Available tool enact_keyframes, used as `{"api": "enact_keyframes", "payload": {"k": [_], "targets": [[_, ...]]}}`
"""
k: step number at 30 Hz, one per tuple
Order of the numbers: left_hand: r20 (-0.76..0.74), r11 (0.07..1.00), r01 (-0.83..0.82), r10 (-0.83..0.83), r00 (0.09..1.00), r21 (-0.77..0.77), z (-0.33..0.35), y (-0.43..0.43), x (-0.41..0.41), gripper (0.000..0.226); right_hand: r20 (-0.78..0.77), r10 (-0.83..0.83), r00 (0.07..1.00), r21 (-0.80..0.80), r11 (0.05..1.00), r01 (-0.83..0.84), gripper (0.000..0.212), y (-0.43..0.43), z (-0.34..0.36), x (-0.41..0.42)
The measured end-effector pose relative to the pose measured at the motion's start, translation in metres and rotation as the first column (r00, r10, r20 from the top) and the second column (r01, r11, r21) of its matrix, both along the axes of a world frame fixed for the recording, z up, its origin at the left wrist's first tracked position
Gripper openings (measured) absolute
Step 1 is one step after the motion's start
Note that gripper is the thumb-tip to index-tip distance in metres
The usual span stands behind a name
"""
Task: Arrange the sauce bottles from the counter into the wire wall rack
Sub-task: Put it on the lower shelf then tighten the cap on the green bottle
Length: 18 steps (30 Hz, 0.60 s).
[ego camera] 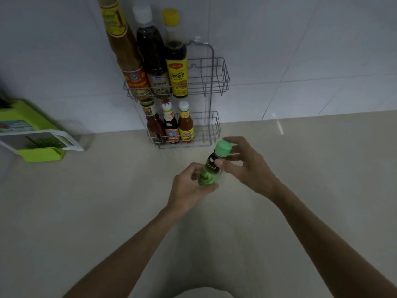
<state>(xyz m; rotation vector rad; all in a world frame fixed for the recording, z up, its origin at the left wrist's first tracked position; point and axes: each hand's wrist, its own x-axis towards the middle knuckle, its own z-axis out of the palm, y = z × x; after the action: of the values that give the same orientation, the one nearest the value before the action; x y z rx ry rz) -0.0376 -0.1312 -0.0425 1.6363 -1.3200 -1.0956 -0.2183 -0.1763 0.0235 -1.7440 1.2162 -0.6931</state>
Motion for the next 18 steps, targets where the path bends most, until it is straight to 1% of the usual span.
{"api": "enact_keyframes", "payload": {"k": [2, 4, 6, 8, 9, 11, 12, 14, 16, 18], "targets": [[0.032, 0.997, -0.047, 0.050, 0.998, -0.067, -0.001, -0.004, -0.006, 0.042, -0.002, -0.104, 0.995, 0.044, 0.994, 0.104, 0.060, 0.011, -0.019, 0.014], [0.078, 0.994, -0.018, 0.027, 0.997, -0.110, -0.003, -0.013, -0.011, 0.044, 0.028, -0.233, 0.972, 0.071, 0.971, 0.230, 0.059, 0.012, -0.030, 0.025], [0.129, 0.997, 0.041, -0.031, 0.991, -0.069, -0.006, -0.028, -0.006, 0.057, 0.034, -0.289, 0.957, 0.032, 0.957, 0.288, 0.053, -0.001, -0.031, 0.032], [0.192, 0.998, 0.070, -0.067, 0.979, -0.006, -0.010, -0.052, 0.008, 0.079, 0.045, -0.296, 0.954, -0.024, 0.955, 0.297, 0.049, -0.024, -0.028, 0.038], [0.229, 0.999, 0.051, -0.051, 0.972, 0.008, -0.011, -0.065, 0.017, 0.086, 0.065, -0.302, 0.951, -0.053, 0.951, 0.306, 0.046, -0.037, -0.026, 0.041], [0.280, 0.999, -0.025, 0.015, 0.960, 0.029, -0.010, -0.090, 0.037, 0.093, 0.109, -0.320, 0.941, -0.104, 0.938, 0.331, 0.043, -0.067, -0.024, 0.049], [0.294, 0.997, -0.047, 0.030, 0.955, 0.053, -0.009, -0.100, 0.044, 0.094, 0.119, -0.324, 0.939, -0.116, 0.934, 0.337, 0.041, -0.083, -0.025, 0.053], [0.292, 0.997, -0.034, 0.013, 0.956, 0.067, -0.011, -0.115, 0.054, 0.095, 0.100, -0.298, 0.949, -0.104, 0.946, 0.308, 0.040, -0.113, -0.030, 0.063], [0.275, 0.999, -0.002, -0.011, 0.961, 0.050, -0.016, -0.123, 0.056, 0.093, 0.004, -0.236, 0.972, -0.099, 0.967, 0.236, 0.038, -0.138, -0.041, 0.073], [0.257, 0.999, -0.004, -0.008, 0.966, 0.046, -0.019, -0.127, 0.055, 0.092, -0.126, -0.154, 0.980, -0.087, 0.986, 0.144, 0.041, -0.155, -0.054, 0.081]]}}
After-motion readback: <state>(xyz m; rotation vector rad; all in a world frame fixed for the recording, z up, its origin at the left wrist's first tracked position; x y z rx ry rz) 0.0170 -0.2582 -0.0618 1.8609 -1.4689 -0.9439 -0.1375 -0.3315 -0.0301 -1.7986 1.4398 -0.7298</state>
